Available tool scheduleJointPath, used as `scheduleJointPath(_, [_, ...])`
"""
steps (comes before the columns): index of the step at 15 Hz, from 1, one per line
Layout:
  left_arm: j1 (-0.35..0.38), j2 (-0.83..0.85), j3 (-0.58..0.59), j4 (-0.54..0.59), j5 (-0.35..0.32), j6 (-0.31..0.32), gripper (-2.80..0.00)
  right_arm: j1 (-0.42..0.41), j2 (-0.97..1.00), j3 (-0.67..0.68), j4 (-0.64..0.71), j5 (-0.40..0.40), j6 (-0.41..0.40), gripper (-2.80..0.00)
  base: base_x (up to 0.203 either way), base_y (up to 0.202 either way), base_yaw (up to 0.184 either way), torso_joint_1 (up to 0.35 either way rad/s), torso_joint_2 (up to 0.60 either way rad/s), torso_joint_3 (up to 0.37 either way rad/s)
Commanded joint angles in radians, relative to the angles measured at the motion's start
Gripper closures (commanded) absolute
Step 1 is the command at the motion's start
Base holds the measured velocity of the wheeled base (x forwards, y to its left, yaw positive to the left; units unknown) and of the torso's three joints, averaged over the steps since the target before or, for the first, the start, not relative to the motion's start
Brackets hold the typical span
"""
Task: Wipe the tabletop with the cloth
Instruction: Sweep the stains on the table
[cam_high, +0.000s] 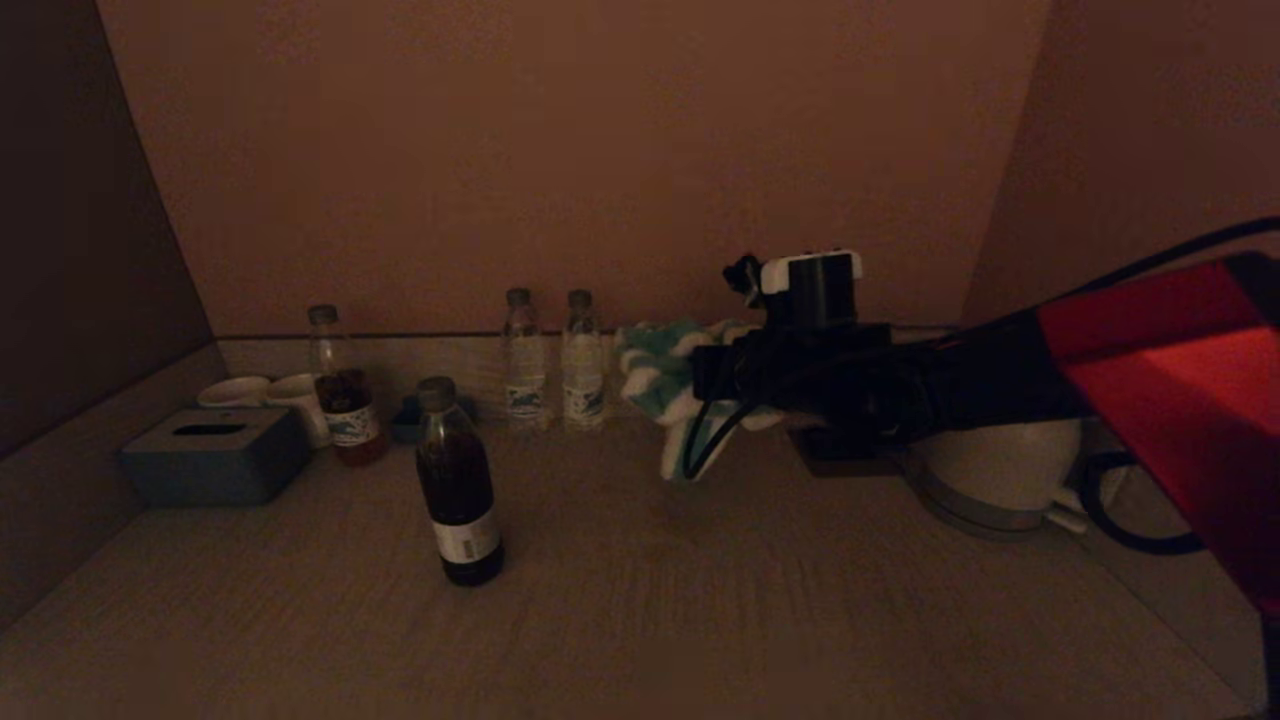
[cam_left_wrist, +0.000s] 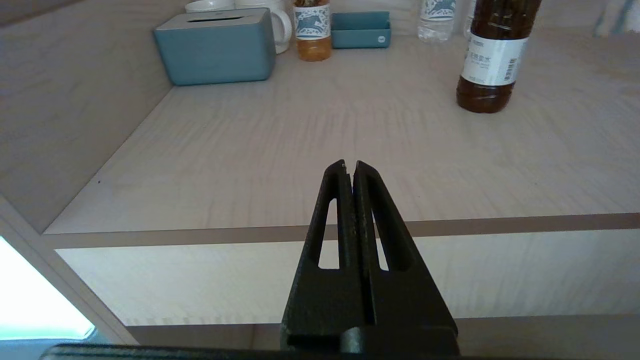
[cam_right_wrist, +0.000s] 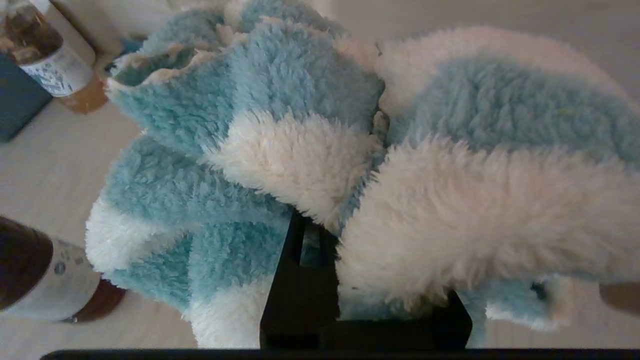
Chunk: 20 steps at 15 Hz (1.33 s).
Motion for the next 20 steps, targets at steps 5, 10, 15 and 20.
scheduleJointPath(5, [0.002,0.001,0.000,0.000,0.000,0.000,0.00,-0.001,0.044,-0.073,0.048,0.000,0.000,0.00,0.000,0.000,0.000,0.000,0.00,0.000])
scheduleJointPath(10, [0.002,0.001,0.000,0.000,0.000,0.000,0.00,-0.001,0.075,-0.111,0.052,-0.002,-0.005,0.00,0.000,0.000,0.000,0.000,0.00,0.000])
scheduleJointPath(15, [0.000,0.000,0.000,0.000,0.000,0.000,0.00,-0.001,0.100,-0.125,0.052,-0.002,-0.005,0.00,0.000,0.000,0.000,0.000,0.00,0.000])
scheduleJointPath(20, [0.002,0.001,0.000,0.000,0.000,0.000,0.00,0.003,0.159,-0.133,0.047,-0.002,-0.004,0.00,0.000,0.000,0.000,0.000,0.00,0.000])
